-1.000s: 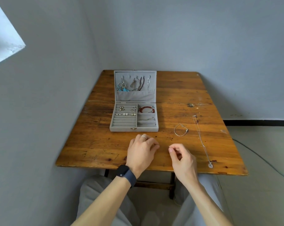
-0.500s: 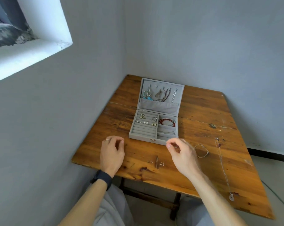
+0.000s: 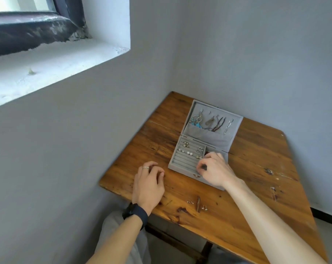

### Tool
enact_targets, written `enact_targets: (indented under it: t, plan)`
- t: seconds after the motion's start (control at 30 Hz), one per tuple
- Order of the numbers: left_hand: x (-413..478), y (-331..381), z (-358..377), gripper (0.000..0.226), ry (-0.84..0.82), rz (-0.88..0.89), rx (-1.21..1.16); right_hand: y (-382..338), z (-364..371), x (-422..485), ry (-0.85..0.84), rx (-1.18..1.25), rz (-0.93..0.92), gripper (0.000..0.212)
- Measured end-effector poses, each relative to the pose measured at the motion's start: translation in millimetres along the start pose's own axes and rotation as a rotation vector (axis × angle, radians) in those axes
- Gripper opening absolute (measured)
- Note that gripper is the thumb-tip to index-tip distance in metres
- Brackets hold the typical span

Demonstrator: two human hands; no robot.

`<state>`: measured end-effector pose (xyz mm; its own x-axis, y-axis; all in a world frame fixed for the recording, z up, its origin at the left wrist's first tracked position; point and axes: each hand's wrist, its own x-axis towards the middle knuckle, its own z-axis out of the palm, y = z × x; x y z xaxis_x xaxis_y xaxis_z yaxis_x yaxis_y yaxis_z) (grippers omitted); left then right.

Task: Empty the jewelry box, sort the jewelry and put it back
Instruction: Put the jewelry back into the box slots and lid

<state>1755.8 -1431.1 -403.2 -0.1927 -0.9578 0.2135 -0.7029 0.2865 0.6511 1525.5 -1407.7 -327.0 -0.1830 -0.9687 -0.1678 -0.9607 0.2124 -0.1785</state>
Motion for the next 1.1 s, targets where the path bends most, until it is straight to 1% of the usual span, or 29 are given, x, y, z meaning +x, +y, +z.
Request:
enact_targets:
  t: [0.1, 0.2, 0.37, 0.43, 0.57, 0.63, 0.7, 0.9, 1.03, 1.1]
  plan:
    - [-0.4, -1.1, 0.9, 0.012, 0.006, 0.006, 0.005, -6.5, -5.8, 5.0, -0.031, -0.069, 0.023, 0.012]
    - [0.1, -1.7, 1.7, 0.013, 0.003, 0.01, 0.019, -13.2, -4.3, 7.3, -0.013, -0.095, 0.054, 0.009]
    - [-0.3, -2.3, 2.6, 0.013, 0.007, 0.014, 0.022, -13.3, 5.8, 6.5, 0.104, 0.02, 0.072, 0.011]
    - [-0.5, -2.4, 2.4, 0.014, 0.003, 0.016, 0.024, -12.3, 8.6, 7.2, 0.11, 0.05, 0.082, 0.01]
    - [-0.4, -1.5, 0.5, 0.014, 0.002, 0.026, 0.013, -8.9, 11.7, 4.8, 0.119, 0.155, 0.076, 0.016]
    - [-0.5, -1.6, -0.3, 0.013, 0.0, 0.029, 0.0, -5.4, 15.5, -5.1, 0.189, 0.26, 0.08, 0.018]
    - [0.4, -1.6, -0.9, 0.012, -0.001, 0.024, -0.031, -1.5, 22.5, -22.6, 0.294, 0.36, 0.108, 0.016]
    - [6.6, 1.2, -1.0, 0.008, -0.009, 0.034, -0.178, 6.8, 58.9, -92.3, 0.514, 0.504, 0.158, 0.013]
    - [24.9, 23.7, 1.9, 0.006, -0.078, 0.16, -0.226, 13.2, 94.4, -127.2, 0.599, 0.505, 0.229, 0.015]
    - [41.1, 41.3, 5.8, 0.006, -0.176, 0.224, -0.193, 17.2, 105.0, -134.8, 0.651, 0.509, 0.243, 0.016]
